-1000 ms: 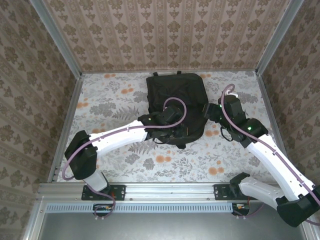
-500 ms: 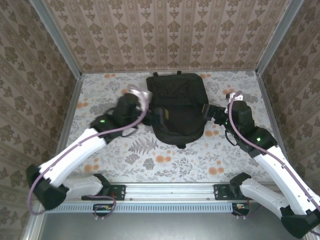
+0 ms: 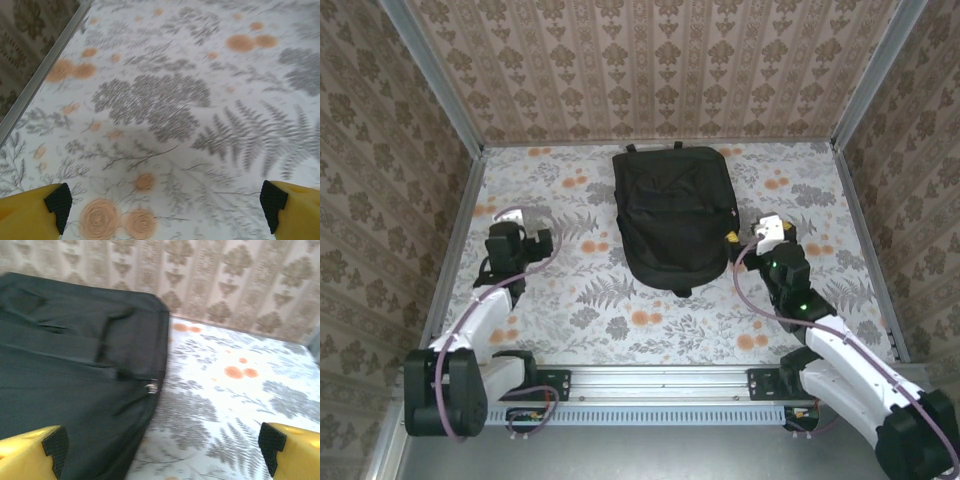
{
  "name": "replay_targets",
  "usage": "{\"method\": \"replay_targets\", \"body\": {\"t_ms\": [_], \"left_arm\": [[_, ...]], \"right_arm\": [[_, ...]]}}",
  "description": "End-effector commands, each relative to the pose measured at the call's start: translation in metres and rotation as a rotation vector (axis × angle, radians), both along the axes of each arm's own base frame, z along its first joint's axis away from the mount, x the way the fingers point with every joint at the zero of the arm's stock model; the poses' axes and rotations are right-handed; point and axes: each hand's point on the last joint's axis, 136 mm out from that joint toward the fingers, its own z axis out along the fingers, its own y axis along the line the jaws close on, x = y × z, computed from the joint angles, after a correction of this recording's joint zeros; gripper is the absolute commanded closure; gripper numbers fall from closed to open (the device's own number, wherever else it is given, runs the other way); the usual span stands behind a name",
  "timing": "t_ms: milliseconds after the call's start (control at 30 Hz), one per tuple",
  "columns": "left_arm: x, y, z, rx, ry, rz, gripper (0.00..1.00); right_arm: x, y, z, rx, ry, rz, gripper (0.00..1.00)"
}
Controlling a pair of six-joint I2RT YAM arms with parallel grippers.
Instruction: Pack the student bag
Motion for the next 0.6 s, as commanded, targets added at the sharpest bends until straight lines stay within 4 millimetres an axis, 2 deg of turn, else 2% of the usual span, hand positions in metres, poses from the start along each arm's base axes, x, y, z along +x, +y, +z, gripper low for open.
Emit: {"method": "replay_targets", "body": {"t_ms": [0,100,267,367,433,533,567], "left_arm": [[0.018,0.004,0.015,0.008,-0.140,-0.024,0.00],[0.018,0.016,-0.008,0.009,-0.117,0.012,0.00],[0.028,0.030,-0.005,-0.036,-0.176,0.046,0.00],[0.035,0.022,0.001,-0.014,-0.234,-0.014,0.00],[0.037,0.020,-0.005,0.025,-0.273,-0.017,0.00],[0.040,0.013,-0.018,0.079,-0.312,-0.029,0.00],[0.045,0.009,-0.015,0.095,-0.327,-0.053,0.00]], "right_arm": [[0.010,-0.039,0.005,0.017,-0.091,-0.132,0.00],[0.013,-0.055,-0.017,0.059,-0.060,-0.169,0.00],[0.019,-0.073,-0.054,0.151,-0.019,-0.236,0.00],[0.029,-0.069,-0.052,0.160,-0.047,-0.194,0.00],[0.037,-0.066,-0.052,0.172,-0.081,-0.160,0.00],[0.044,-0.066,-0.064,0.210,-0.095,-0.150,0.00],[0.047,-0.064,-0.075,0.211,-0.083,-0.138,0.00]]}}
